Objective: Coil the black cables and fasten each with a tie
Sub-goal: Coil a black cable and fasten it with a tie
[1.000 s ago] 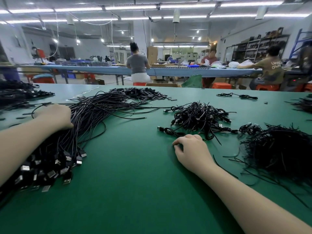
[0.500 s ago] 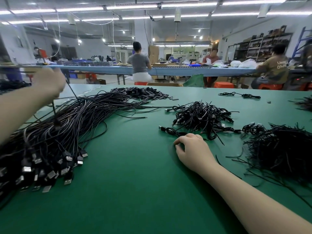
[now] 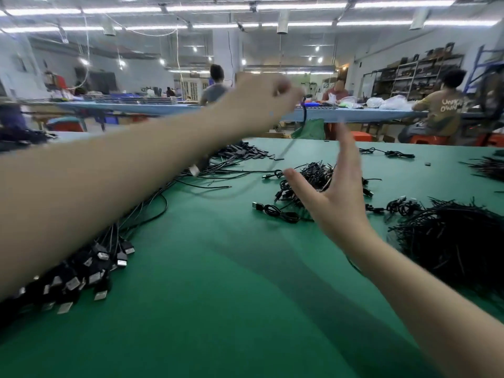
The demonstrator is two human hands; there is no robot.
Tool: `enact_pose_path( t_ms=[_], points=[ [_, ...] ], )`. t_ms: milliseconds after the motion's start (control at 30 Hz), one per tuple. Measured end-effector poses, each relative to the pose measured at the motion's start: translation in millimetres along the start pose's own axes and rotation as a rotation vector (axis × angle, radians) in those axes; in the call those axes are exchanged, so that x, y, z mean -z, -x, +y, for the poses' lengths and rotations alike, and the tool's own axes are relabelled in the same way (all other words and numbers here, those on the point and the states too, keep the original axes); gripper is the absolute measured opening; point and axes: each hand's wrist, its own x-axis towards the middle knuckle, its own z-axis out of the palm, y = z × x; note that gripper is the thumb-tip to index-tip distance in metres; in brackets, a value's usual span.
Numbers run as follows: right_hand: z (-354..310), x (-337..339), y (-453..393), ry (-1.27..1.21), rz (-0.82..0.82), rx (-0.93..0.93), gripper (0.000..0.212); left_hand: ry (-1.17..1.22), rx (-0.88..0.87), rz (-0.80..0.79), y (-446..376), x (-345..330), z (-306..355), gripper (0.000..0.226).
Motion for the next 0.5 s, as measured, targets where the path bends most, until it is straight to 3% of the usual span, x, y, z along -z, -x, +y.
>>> enact_pose_path(
  t_ms=[100,167,300,367,500],
  points=[
    [-12.1,16.6,-22.0,-0.097,-0.275,-0.009,0.058,0.080,0.054,-0.174,21.1,-48.8,-4.6,0.028],
    [-11.7,26.5,-29.3,-0.043,-0.335,-0.100,0.037,0.235,0.142,-0.203,25.7,-64.8,-12.2,0.023],
    [0.6,47.2,-35.7,0.049,-0.352,-0.249,0.021,0.464,0.218,-0.253,29.4,-68.8,-27.1,0.025],
    [6.1,52.7,-36.5,0.062,-0.329,-0.302,0.025,0.283,0.216,-0.217,29.8,-72.0,-39.3,0.029],
    [10.0,49.3,-35.6,-0.092,-0.293,-0.433,0.028,-0.154,0.207,0.054,32.5,-80.0,-59.0,0.026]
  ],
)
